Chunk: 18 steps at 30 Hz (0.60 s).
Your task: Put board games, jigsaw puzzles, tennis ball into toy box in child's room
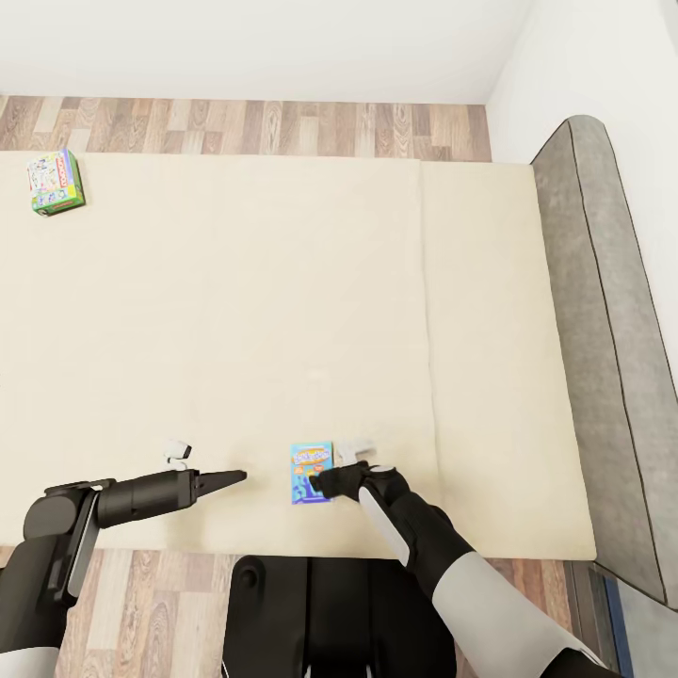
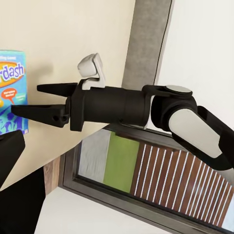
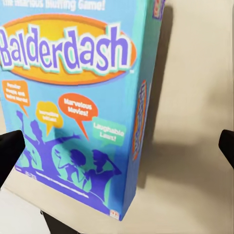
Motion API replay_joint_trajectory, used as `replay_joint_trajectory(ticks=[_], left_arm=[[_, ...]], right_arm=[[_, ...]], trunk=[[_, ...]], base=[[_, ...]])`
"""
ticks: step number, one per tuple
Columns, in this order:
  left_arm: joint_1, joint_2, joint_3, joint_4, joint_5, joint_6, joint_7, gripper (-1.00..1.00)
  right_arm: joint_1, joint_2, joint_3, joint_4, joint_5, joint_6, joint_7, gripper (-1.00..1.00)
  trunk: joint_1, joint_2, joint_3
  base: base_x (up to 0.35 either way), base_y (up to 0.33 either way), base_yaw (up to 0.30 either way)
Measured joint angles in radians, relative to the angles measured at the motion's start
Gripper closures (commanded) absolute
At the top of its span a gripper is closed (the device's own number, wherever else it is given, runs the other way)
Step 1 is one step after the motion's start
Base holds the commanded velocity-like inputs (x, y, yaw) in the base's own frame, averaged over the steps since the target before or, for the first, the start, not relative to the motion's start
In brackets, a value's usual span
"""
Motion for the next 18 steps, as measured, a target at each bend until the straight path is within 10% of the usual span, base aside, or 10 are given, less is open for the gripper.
replay_joint_trajectory(ticks=[18], left_arm=[[0.000,0.001,0.002,0.000,0.004,-0.001,0.000,-1.00]], right_arm=[[0.000,0.000,0.000,0.001,-0.002,-0.022,0.001,-1.00]], trunk=[[0.000,0.000,0.000]], base=[[0.000,0.041,0.000]])
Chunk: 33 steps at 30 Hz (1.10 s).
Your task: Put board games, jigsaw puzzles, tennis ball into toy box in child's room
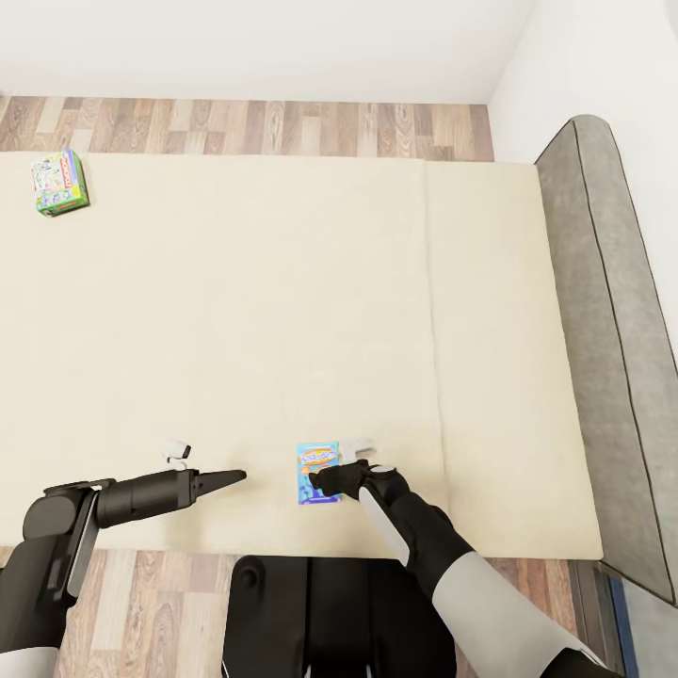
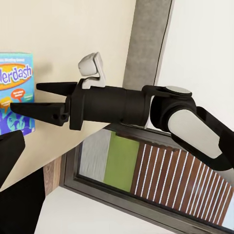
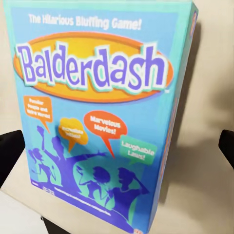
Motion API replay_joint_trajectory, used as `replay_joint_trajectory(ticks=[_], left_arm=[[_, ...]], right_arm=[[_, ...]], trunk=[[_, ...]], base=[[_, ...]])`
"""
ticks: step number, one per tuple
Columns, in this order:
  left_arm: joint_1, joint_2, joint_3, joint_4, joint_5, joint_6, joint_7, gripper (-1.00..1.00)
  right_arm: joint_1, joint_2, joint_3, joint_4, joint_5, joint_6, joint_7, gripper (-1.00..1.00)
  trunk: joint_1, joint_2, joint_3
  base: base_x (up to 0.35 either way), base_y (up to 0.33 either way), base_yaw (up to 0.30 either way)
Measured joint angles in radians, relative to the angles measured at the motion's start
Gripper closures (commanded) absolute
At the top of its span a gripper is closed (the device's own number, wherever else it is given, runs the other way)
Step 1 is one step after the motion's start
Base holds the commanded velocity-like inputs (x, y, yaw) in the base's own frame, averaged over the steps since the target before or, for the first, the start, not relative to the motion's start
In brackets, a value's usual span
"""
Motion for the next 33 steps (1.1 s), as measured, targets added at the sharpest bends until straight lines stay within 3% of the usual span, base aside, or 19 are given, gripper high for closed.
replay_joint_trajectory(ticks=[33], left_arm=[[0.000,-0.001,-0.001,0.000,-0.002,0.001,0.000,-1.00]], right_arm=[[0.000,0.000,0.000,0.000,0.000,0.000,0.000,-1.00]], trunk=[[0.000,0.000,0.000]], base=[[0.000,0.029,0.000]])
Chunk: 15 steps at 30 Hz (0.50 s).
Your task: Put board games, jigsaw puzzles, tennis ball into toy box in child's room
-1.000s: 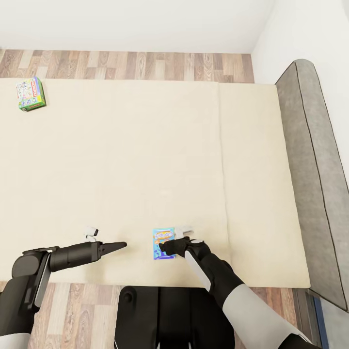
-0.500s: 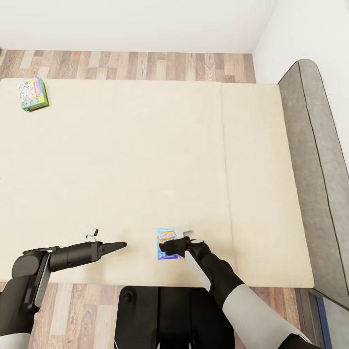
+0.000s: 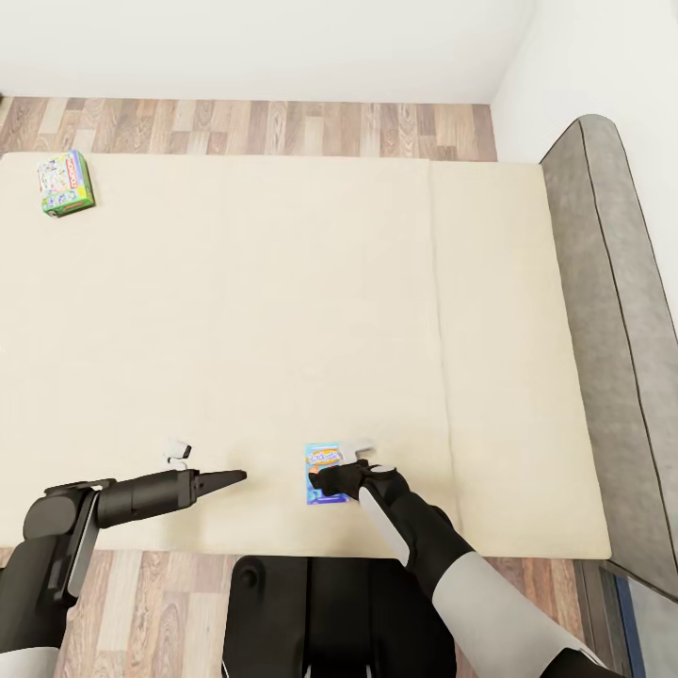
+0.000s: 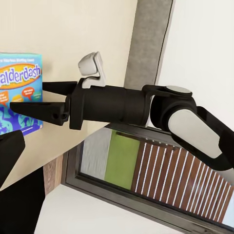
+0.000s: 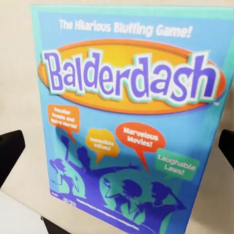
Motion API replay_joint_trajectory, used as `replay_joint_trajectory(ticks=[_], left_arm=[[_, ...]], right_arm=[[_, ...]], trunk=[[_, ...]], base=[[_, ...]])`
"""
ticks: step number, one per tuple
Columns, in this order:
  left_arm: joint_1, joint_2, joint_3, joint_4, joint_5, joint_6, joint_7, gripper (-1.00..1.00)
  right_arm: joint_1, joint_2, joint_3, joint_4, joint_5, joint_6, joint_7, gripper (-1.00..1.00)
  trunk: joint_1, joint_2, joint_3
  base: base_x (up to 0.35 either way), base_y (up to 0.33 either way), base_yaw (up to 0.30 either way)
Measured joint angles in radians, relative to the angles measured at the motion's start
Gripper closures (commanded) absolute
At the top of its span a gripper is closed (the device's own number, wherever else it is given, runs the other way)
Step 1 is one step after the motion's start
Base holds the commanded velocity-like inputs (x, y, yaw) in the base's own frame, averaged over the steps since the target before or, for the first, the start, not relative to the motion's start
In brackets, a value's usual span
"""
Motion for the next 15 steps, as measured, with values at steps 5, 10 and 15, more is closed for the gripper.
replay_joint_trajectory(ticks=[5,10,15], left_arm=[[0.000,0.000,0.000,0.000,-0.001,0.000,0.000,-1.00],[0.000,0.000,0.000,0.000,-0.001,0.000,0.000,-1.00],[0.000,0.000,0.000,0.000,0.002,0.000,0.000,-1.00]], right_arm=[[0.000,0.000,0.000,0.000,0.000,0.000,0.000,-1.00],[0.000,0.000,0.000,0.000,0.000,0.000,0.000,-1.00],[0.000,0.000,0.000,0.000,0.000,0.000,0.000,-1.00]], trunk=[[0.000,0.000,0.000],[0.000,0.000,0.000],[0.000,0.000,0.000]], base=[[0.000,0.002,0.000],[0.000,0.058,0.000],[0.000,0.017,0.000]])
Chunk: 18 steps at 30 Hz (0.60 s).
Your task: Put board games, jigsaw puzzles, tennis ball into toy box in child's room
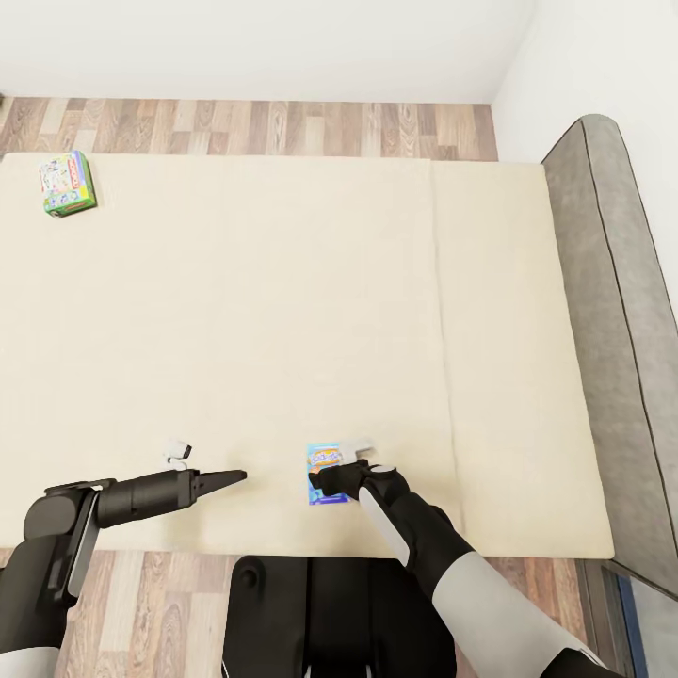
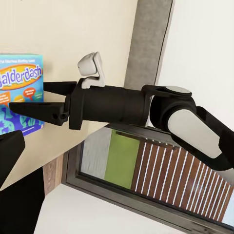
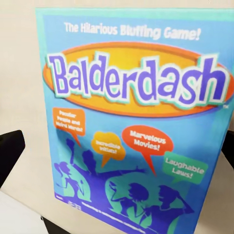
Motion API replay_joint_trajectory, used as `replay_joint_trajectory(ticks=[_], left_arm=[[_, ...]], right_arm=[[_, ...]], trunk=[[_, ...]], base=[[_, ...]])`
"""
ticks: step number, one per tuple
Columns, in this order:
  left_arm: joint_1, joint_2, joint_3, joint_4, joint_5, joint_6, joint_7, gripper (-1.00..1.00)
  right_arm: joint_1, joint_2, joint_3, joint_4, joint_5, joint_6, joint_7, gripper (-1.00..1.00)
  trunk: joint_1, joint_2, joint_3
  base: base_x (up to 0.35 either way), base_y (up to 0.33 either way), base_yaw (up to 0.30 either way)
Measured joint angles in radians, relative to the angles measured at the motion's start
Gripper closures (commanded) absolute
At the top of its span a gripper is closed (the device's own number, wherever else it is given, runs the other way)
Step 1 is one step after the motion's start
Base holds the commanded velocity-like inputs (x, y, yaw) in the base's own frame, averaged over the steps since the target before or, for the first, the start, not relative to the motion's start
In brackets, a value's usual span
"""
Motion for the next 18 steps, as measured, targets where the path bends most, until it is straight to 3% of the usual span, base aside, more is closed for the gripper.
replay_joint_trajectory(ticks=[18], left_arm=[[0.000,0.000,0.000,0.000,0.000,0.000,0.000,-1.00]], right_arm=[[0.000,0.000,0.000,0.000,-0.001,0.000,0.000,-1.00]], trunk=[[0.000,0.000,0.000]], base=[[0.000,0.010,0.000]])
